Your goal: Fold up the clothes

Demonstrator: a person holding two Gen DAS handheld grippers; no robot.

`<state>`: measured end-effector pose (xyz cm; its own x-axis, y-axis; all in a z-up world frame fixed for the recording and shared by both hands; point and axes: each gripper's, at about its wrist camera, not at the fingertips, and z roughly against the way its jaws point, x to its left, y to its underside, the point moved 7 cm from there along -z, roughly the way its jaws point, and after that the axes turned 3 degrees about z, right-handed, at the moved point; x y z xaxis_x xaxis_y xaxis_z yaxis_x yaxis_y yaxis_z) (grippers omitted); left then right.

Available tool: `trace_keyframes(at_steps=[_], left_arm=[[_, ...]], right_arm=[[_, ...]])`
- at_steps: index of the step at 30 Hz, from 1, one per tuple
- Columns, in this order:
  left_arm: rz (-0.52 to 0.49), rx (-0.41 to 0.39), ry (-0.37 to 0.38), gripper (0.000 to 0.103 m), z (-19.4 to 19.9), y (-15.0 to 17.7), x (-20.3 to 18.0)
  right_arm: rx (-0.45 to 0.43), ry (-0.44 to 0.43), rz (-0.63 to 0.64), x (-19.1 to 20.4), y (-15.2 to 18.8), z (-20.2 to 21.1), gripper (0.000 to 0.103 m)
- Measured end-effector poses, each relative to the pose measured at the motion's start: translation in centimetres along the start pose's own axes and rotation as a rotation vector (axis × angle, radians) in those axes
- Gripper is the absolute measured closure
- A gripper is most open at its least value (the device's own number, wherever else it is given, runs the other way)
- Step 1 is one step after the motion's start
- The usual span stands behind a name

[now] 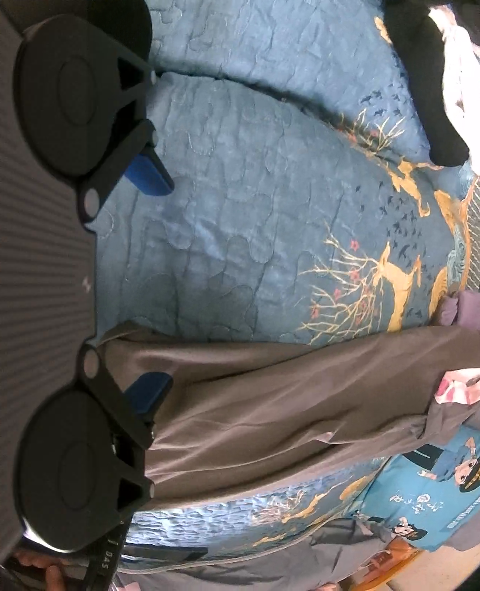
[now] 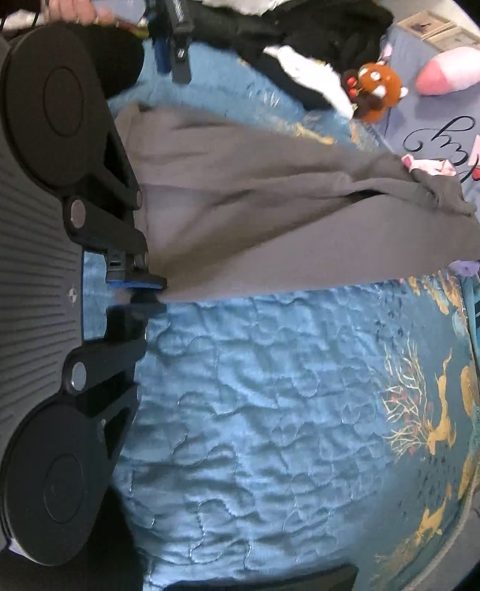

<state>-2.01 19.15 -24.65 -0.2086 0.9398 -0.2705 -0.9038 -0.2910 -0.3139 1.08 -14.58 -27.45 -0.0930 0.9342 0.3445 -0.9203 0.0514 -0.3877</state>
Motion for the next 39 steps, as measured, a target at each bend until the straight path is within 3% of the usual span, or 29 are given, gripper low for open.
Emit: trace_keyframes(at_steps=[3, 5, 8, 10, 12, 15, 16, 17, 18, 19, 23, 31, 37, 39], left_arm=[[0.030, -0.009, -0.011, 0.000, 0.1, -0.2, 0.8], [0.053, -0.013, -0.023, 0.000, 0.1, -0.3, 1.4], [0.063, -0.013, -0.043, 0.000, -0.2, -0.3, 1.8], [0.028, -0.020, -0.074, 0.000, -0.2, -0.2, 1.4], [-0.004, -0.028, -0.090, 0.000, 0.0, 0.0, 0.9], [-0.043, -0.043, -0.096, 0.000, 0.5, 0.2, 0.0], [-0.052, -0.050, -0.100, 0.000, 0.8, 0.2, -0.1], [-0.061, -0.056, -0.104, 0.000, 1.0, 0.2, -0.2], [-0.066, -0.063, -0.109, 0.000, 1.3, 0.2, -0.1], [-0.071, -0.070, -0.115, 0.000, 1.5, 0.2, -0.1], [-0.058, -0.098, -0.146, 0.000, 2.2, 0.1, 1.2], [0.099, -0.063, -0.159, 0.000, -0.1, -1.2, 3.2], [0.154, -0.001, -0.263, 0.000, -3.0, -0.8, 2.7], [0.094, 0.018, -0.187, 0.000, -3.6, 0.1, 0.4]], right_arm=[[-0.051, 0.071, 0.067, 1.0, 0.0, 1.2, 0.071], [-0.106, 0.060, 0.127, 2.5, 0.0, 2.7, 0.060], [-0.133, -0.078, 0.186, 5.0, 0.5, 3.9, 0.044], [-0.091, -0.200, 0.183, 6.5, 0.7, 3.1, 0.043], [-0.036, -0.253, 0.144, 7.1, 0.5, 1.2, 0.043], [0.031, -0.281, 0.061, 7.2, -0.1, -1.8, 0.046], [0.054, -0.297, 0.029, 7.3, -0.2, -2.5, 0.054], [0.077, -0.312, -0.006, 7.3, -0.3, -3.0, 0.076], [0.088, -0.326, -0.033, 7.5, -0.4, -3.1, 0.091], [0.080, -0.337, -0.038, 7.9, -0.4, -2.6, 0.098], [0.010, -0.408, 0.008, 10.4, -1.9, 1.1, 0.100], [-0.073, -0.621, 0.094, 17.1, -8.4, 7.3, 0.100], [-0.090, -0.633, 0.081, 17.2, -8.9, 8.1, 0.100], [-0.094, -0.635, 0.073, 17.1, -9.0, 8.3, 0.100]])
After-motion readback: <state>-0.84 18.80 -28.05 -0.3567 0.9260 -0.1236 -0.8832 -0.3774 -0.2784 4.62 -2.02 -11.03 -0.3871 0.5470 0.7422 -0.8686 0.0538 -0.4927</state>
